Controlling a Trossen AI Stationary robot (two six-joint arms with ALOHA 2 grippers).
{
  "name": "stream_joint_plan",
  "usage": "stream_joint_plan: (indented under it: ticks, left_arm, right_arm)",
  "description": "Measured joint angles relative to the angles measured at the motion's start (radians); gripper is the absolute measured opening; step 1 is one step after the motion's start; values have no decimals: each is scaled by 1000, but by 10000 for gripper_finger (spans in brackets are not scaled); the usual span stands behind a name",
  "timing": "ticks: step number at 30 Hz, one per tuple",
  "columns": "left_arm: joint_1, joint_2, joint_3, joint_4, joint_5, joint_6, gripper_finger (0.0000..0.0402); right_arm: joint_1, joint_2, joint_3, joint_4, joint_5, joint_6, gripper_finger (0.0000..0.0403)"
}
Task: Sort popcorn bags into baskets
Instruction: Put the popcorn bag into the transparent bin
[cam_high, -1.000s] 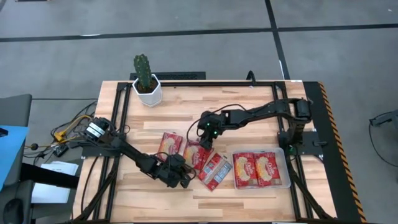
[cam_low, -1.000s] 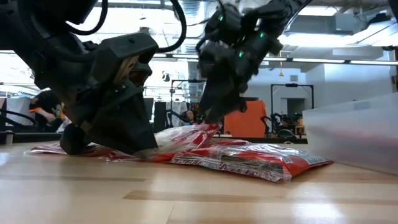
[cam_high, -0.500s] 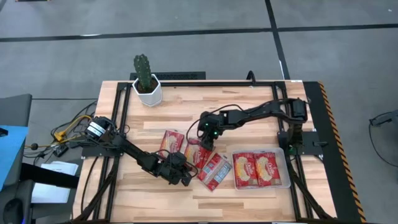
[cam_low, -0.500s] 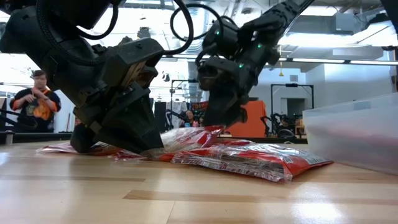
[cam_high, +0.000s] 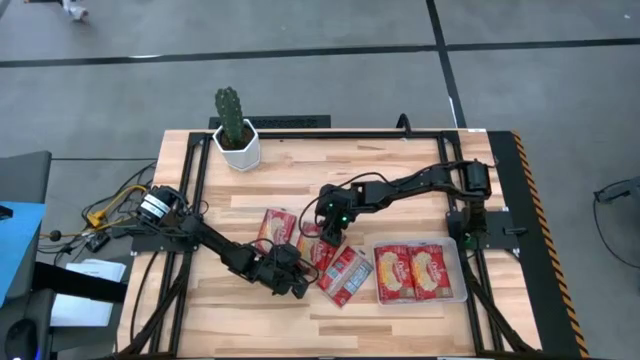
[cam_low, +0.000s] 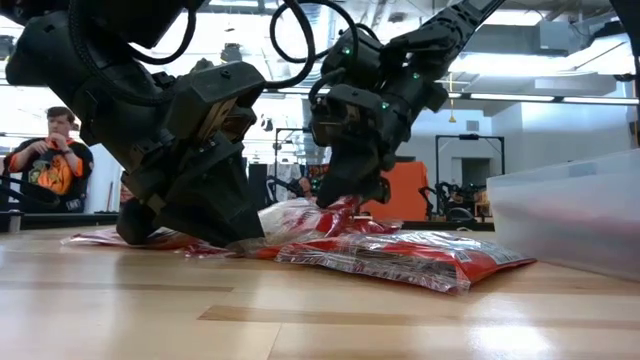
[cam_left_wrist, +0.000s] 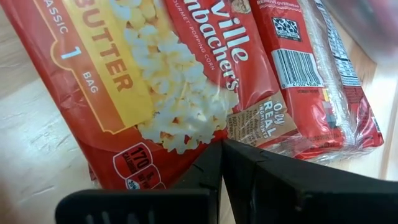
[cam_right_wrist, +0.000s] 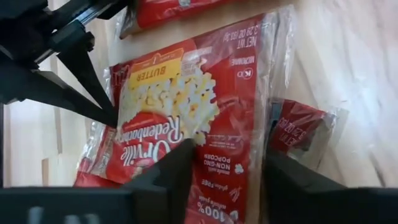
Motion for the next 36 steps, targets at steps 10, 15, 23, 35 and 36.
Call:
stream_joint_plan:
  ticks: [10,15,23,35,36]
  left_arm:
    - [5,-7,0,18,49,7,0]
    - [8,-52,0,-17,53,17,0]
    - [12,-166,-1,-66,75,59,0]
    - [11,-330,3,-100,45,123,0]
    - [11,-335,4,-108,43,124,0]
  right_arm:
    - [-17,-28,1,-19,-31,34,22]
    - [-34,-103,1,-43,-30,53,34]
    - [-103,-277,0,-173,-11,43,20]
    - [-135,-736,2,-953,-15,-289,22]
    - [-125,-768,1,-1029,-13,-304,23]
